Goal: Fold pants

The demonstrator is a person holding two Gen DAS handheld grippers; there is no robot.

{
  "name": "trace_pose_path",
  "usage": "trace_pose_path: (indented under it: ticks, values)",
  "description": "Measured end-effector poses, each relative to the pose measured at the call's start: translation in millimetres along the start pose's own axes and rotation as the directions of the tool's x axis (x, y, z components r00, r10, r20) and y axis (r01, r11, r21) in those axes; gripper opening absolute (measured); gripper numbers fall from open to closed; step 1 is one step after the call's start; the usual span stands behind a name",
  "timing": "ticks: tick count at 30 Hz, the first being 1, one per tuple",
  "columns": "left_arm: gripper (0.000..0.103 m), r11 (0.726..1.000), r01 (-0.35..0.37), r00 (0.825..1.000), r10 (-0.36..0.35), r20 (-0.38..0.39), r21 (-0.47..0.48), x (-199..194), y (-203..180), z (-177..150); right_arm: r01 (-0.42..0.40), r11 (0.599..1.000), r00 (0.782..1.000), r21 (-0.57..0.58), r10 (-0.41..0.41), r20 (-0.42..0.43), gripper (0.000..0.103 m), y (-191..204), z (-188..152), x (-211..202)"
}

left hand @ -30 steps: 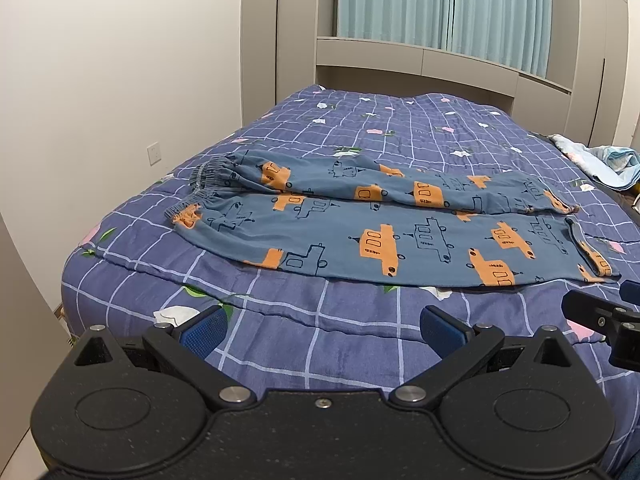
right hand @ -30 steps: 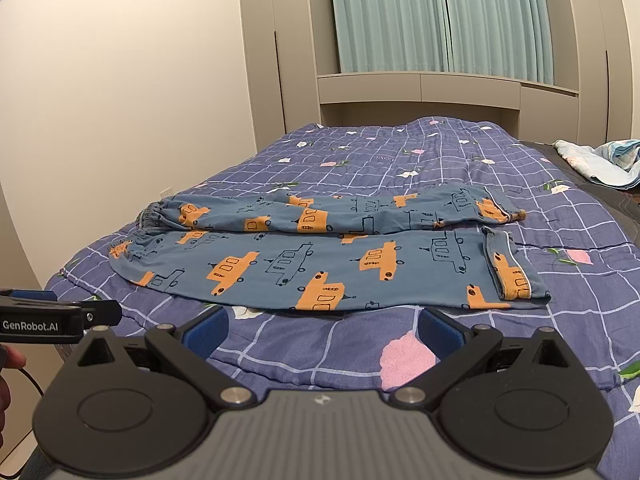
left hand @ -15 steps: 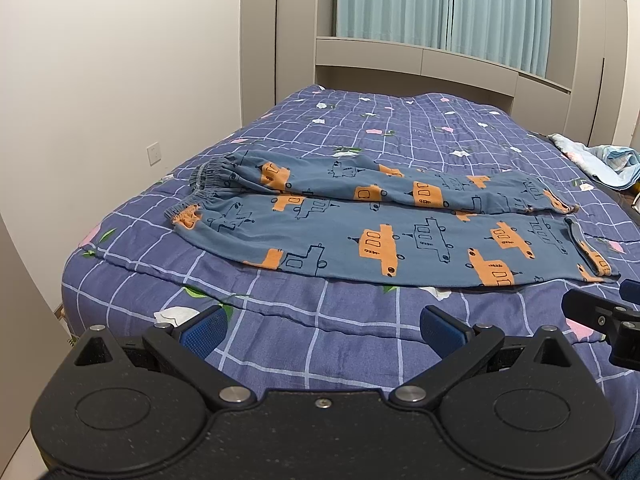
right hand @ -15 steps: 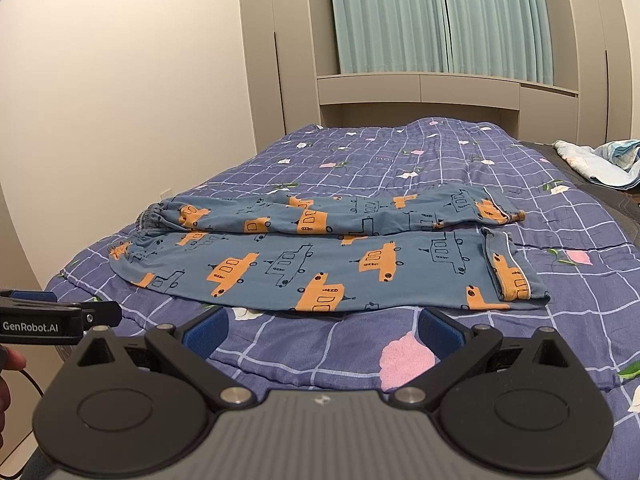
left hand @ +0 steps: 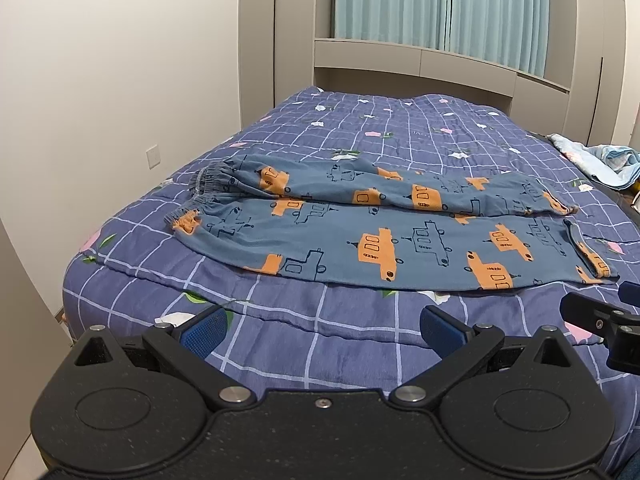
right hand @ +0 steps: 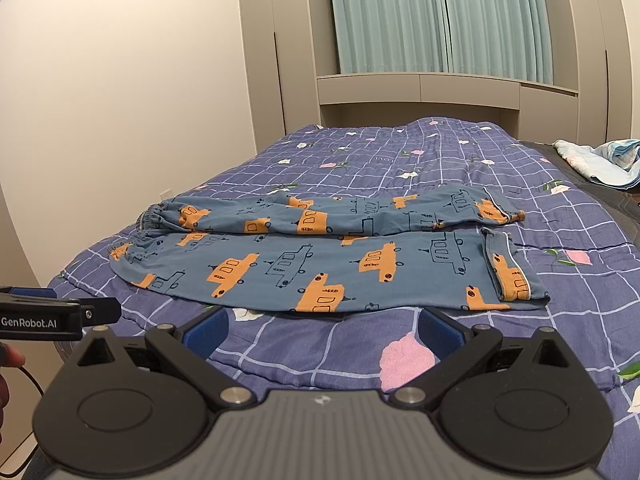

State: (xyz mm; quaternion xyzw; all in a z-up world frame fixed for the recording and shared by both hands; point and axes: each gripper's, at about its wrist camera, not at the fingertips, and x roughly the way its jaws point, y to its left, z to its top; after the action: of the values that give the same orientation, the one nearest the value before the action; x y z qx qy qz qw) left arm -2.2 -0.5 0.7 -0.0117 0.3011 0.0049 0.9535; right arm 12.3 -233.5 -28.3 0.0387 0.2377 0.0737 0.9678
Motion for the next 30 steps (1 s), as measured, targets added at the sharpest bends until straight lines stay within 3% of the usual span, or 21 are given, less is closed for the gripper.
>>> trace_pose_path:
  ticks: [15,30]
  values:
    - [0.102,1.000,-0.009,1.000,0.009,-0.015,0.017,1.8,-1.3,6.9,-0.008,1.000,1.000,-0.003,0.008,-0.012,0.103,-3.6,1.0,0.8]
    - [0.102,0.998,-0.034,0.996,0.038,-0.081,0.053,34.9,1.3,16.4,-0.043,0.999,0.998,0.000,0.043,-0.053,0.103,-12.6,12.4,33.1]
